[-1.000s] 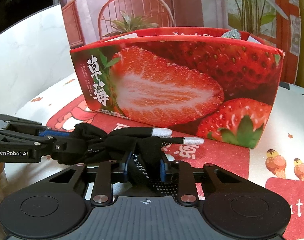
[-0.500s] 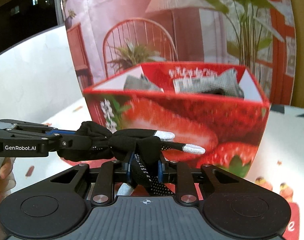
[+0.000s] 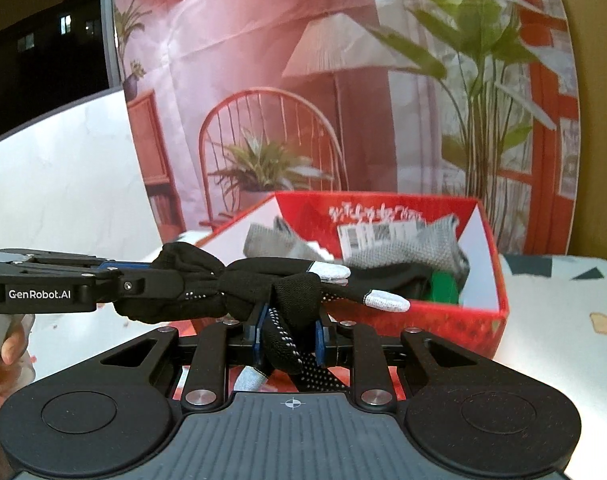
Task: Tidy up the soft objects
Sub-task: 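Lift the black gloves with both grippers and carry them over the box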
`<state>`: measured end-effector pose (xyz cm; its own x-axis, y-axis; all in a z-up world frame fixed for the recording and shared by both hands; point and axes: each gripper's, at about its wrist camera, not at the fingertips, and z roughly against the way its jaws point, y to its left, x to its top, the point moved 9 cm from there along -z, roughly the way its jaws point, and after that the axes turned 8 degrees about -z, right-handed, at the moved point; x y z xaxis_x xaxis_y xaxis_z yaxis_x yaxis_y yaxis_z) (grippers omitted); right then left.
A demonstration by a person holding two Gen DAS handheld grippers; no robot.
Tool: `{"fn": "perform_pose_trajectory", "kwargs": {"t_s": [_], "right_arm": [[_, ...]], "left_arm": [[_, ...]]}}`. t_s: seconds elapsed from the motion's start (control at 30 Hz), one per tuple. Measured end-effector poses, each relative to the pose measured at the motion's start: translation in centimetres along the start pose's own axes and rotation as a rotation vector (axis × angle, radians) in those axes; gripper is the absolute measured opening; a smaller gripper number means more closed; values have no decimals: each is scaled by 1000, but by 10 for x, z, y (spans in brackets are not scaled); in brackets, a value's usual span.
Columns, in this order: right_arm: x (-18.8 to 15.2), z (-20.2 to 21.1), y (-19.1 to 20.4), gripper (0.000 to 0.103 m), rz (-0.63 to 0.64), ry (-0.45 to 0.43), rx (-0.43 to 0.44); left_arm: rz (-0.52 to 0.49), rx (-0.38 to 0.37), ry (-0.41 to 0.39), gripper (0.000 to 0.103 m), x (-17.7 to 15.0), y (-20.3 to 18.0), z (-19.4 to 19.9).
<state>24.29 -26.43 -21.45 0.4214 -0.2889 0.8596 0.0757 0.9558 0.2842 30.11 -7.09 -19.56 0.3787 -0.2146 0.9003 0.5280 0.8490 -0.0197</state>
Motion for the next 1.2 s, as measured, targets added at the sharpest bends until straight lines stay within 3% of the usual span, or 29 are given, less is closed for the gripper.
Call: {"fn": "perform_pose_trajectory", "kwargs": {"t_s": [0.37,0.57,0.8,1.2], "right_arm": [[48,-7,7,21,36,-41,6],[72,-21,1,21,43,-32,-2],[82,-55,-15,21,35,20,-34],[41,-126,-51,21,7,214,-139]], "left_arm": [[0,44,-63,16,38,8,-7],[33,43,-42,16,54,17,-30],[63,45,40,16,53,31,-69],[25,49,251,16,13,41,-134]]}}
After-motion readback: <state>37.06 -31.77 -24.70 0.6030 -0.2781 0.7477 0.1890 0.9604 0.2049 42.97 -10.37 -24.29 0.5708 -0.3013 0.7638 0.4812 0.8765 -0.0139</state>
